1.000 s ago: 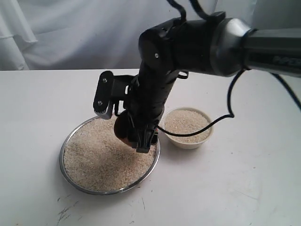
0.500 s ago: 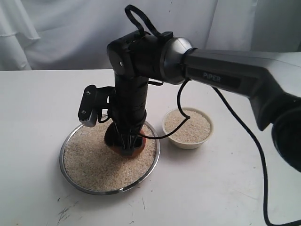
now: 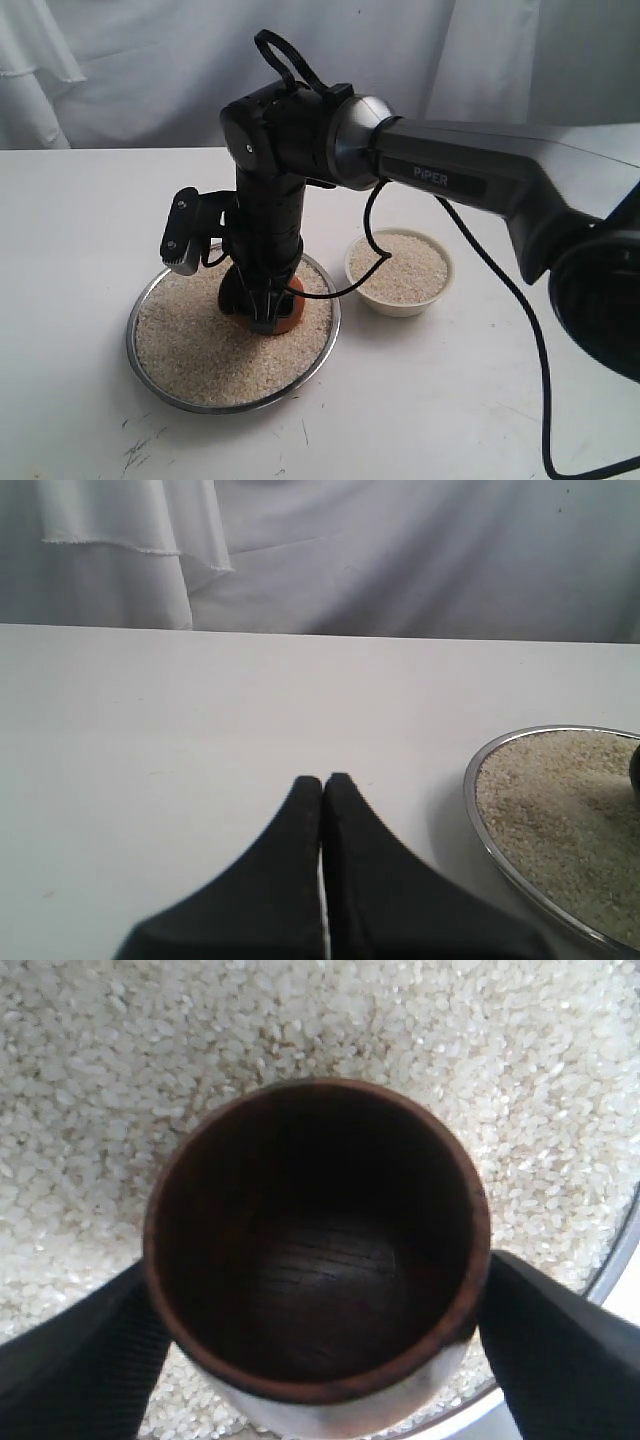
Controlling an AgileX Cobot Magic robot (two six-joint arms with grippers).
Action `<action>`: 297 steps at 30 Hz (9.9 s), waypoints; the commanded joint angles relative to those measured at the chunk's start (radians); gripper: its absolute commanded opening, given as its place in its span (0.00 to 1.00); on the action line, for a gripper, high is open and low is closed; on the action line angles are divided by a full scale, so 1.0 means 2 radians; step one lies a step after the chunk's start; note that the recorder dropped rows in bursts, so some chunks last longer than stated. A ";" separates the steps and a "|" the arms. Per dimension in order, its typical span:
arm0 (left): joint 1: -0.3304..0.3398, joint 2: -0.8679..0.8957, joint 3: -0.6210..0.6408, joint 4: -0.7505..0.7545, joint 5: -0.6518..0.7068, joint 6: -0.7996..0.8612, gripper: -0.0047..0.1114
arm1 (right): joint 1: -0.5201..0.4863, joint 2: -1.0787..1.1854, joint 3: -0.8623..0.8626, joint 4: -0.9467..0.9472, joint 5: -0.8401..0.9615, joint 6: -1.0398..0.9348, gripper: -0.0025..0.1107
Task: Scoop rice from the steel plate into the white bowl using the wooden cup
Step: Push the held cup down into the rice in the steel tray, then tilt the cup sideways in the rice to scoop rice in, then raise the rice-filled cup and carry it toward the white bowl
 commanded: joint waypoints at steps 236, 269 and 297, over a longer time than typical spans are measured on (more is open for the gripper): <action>-0.001 -0.003 0.002 0.000 -0.003 -0.002 0.04 | -0.074 -0.045 0.281 0.701 -0.318 -0.457 0.68; -0.001 -0.003 0.002 0.000 -0.003 -0.002 0.04 | -0.074 -0.120 0.281 0.333 -0.321 -0.266 0.02; -0.001 -0.003 0.002 0.000 -0.003 -0.002 0.04 | -0.018 -0.101 0.184 -0.265 -0.376 -0.205 0.02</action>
